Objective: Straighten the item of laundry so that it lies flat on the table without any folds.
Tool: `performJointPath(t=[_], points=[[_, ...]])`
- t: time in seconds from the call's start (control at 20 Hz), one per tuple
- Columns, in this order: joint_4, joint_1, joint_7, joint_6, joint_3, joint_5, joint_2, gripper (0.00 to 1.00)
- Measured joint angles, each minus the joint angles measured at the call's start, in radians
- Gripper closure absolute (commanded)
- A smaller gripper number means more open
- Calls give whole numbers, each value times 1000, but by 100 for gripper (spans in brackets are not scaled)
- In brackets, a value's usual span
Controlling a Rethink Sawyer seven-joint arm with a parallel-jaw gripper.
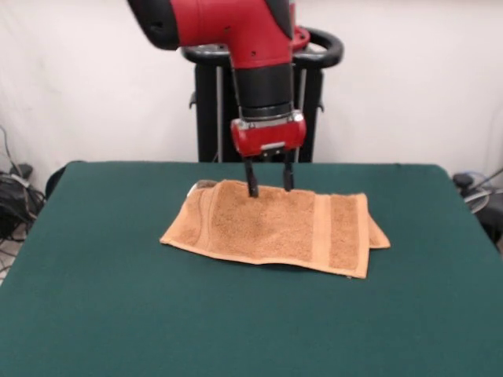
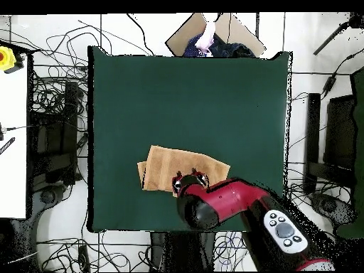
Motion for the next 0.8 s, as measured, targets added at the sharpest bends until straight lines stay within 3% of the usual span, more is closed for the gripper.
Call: performJointPath(t=[0.25,0.3,0.4,0.65,0.8], points=[[-24,-90,-171,99,120,-72,40,0],[-33,-129,-268,134,172,-85,76,0],[-40,-154,-334,156,204,-86,104,0],[-71,-236,-659,316,306,-37,246,0],[-88,-247,-778,398,321,2,297,0]])
